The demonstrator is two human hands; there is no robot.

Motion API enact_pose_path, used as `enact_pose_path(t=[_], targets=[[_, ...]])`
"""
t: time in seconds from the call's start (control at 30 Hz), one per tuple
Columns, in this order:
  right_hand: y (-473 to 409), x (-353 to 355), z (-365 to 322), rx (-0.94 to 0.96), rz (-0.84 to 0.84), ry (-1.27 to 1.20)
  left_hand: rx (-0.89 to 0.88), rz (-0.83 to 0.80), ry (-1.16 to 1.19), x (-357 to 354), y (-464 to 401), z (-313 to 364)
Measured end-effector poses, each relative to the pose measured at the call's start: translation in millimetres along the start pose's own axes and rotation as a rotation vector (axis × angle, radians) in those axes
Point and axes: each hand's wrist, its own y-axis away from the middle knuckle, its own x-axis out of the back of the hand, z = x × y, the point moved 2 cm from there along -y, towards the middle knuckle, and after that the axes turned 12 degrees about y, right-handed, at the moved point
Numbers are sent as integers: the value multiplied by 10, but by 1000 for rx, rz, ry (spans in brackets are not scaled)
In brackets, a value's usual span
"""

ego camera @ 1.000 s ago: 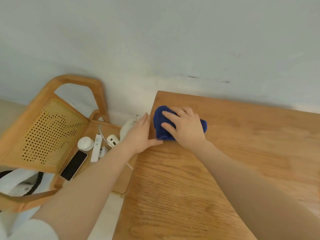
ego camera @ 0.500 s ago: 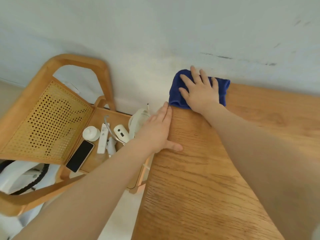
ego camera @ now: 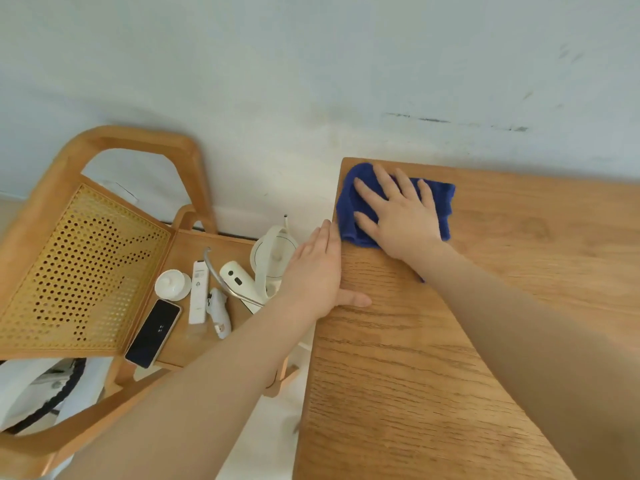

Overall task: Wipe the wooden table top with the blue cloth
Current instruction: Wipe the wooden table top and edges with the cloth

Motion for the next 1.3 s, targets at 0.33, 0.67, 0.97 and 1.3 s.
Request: enact_pose_path(t=[0.33, 0.67, 0.97, 1.3], targets=[[281, -17, -140, -59, 23, -52, 5, 2, 100, -24, 36, -15], [-103, -36, 200, -208, 21, -70, 57, -16, 36, 2, 8, 26], [648, -20, 100, -58, -20, -80, 162, -29, 117, -11, 67, 2], [116, -65, 642, -15, 52, -185, -24, 100, -177, -74, 191, 442]])
